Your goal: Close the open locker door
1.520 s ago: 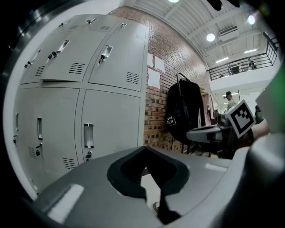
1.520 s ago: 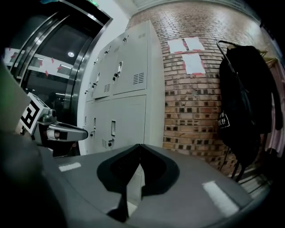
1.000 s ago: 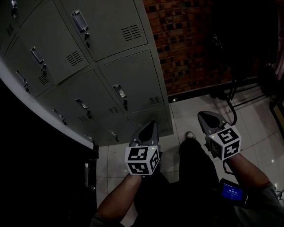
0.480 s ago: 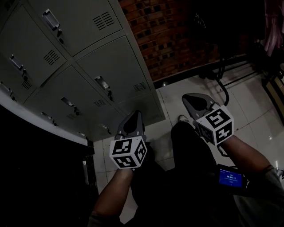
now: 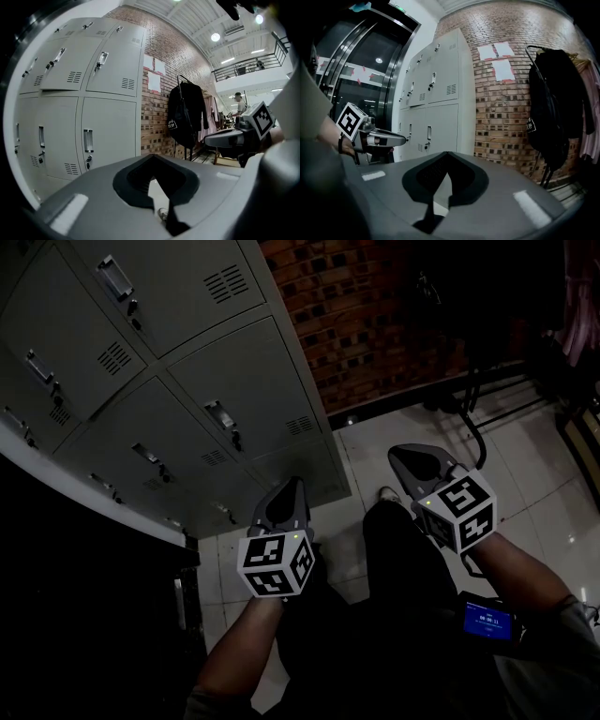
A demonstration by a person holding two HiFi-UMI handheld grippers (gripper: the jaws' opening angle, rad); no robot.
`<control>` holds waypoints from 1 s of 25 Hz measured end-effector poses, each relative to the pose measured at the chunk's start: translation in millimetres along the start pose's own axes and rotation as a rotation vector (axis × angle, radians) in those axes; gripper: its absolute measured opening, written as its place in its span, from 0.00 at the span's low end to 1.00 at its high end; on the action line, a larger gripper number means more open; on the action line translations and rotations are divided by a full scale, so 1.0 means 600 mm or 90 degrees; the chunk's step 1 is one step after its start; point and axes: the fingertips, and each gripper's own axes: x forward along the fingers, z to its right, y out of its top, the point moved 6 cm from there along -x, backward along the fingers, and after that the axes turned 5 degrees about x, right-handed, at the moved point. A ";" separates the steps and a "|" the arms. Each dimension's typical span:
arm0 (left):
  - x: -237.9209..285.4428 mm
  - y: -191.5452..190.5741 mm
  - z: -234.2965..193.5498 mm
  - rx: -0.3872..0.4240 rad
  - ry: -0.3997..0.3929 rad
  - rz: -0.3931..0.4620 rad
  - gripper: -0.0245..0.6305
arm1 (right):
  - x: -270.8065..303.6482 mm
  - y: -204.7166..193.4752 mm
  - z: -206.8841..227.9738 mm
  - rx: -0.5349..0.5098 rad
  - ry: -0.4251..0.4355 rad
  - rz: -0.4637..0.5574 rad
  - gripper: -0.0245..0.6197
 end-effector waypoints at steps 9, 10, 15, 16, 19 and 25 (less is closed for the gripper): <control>-0.001 0.004 0.000 0.009 0.004 0.001 0.04 | -0.001 0.003 -0.006 -0.014 0.008 -0.004 0.05; -0.001 0.004 0.001 0.009 0.004 0.001 0.04 | -0.001 0.002 -0.006 -0.015 0.008 -0.004 0.05; 0.000 0.001 0.006 0.013 -0.001 -0.003 0.04 | -0.002 0.002 -0.005 -0.015 0.008 -0.003 0.05; 0.000 0.000 0.006 0.013 -0.002 -0.004 0.04 | -0.001 0.001 -0.005 -0.014 0.008 -0.003 0.05; 0.001 -0.002 0.008 0.015 -0.004 -0.007 0.04 | -0.001 0.001 -0.006 -0.012 0.008 -0.002 0.05; 0.001 -0.003 0.009 0.020 -0.004 -0.008 0.04 | -0.002 0.000 -0.005 -0.013 0.007 -0.003 0.05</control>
